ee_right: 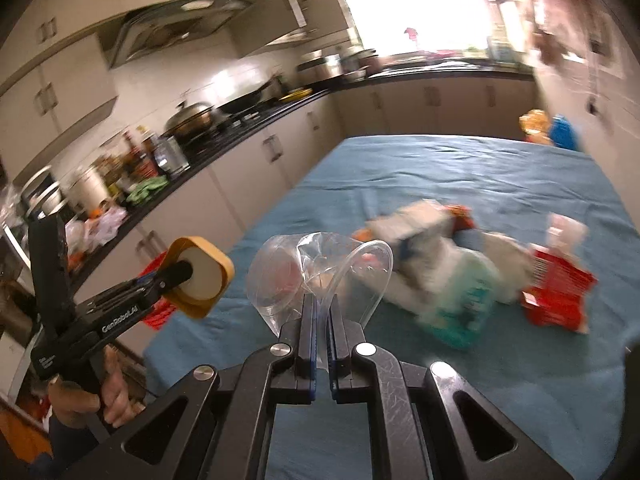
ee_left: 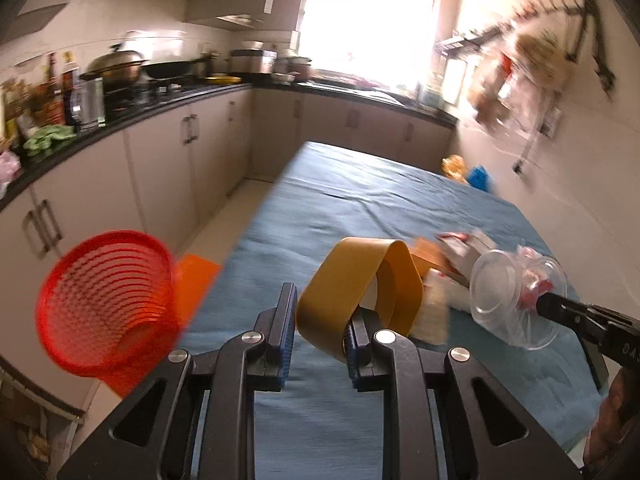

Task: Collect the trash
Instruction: 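Carry both items to the red basket and open both tools to drop them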

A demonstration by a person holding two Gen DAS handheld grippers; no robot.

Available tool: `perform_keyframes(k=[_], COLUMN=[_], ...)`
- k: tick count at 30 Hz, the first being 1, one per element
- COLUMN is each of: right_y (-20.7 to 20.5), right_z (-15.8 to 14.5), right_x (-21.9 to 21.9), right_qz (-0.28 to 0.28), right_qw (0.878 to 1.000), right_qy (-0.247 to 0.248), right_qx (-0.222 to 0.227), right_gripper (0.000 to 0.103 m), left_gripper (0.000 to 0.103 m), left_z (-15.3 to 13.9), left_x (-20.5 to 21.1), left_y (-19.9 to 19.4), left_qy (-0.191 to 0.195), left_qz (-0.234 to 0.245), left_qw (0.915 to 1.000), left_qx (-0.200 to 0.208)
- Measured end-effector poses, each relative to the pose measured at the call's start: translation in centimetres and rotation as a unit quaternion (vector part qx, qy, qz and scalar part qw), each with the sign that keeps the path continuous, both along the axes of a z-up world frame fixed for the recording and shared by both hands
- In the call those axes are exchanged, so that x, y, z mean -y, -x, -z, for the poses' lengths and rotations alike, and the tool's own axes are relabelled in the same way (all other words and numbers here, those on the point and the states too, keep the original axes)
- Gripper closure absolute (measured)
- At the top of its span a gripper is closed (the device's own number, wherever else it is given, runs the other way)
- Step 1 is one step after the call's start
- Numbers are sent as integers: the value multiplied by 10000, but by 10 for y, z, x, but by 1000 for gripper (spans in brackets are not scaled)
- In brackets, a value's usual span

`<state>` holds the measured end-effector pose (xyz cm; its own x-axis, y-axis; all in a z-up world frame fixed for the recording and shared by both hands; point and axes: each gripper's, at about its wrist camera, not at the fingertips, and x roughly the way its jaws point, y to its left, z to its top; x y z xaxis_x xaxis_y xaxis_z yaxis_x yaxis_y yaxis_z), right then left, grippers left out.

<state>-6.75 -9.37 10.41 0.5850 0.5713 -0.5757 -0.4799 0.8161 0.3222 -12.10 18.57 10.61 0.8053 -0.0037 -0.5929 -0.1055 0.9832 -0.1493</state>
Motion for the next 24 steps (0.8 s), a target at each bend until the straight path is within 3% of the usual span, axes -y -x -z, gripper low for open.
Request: perform_keyframes(k=[12, 24], right_y=[-29, -65], right_z=[-2, 27], right_x=[-156, -284], right_qz=[-1302, -1893], right_qw=[9909, 9782], right_qy=[106, 427], right_qx=[-338, -737], right_gripper=[98, 98], left_gripper=[82, 82], left_z=[13, 52], left_x=[-128, -210], left_y=[29, 23], left_qy=[111, 316], left_qz=[-1279, -1980], left_qw=[9917, 9785], left_qx=[-89, -474])
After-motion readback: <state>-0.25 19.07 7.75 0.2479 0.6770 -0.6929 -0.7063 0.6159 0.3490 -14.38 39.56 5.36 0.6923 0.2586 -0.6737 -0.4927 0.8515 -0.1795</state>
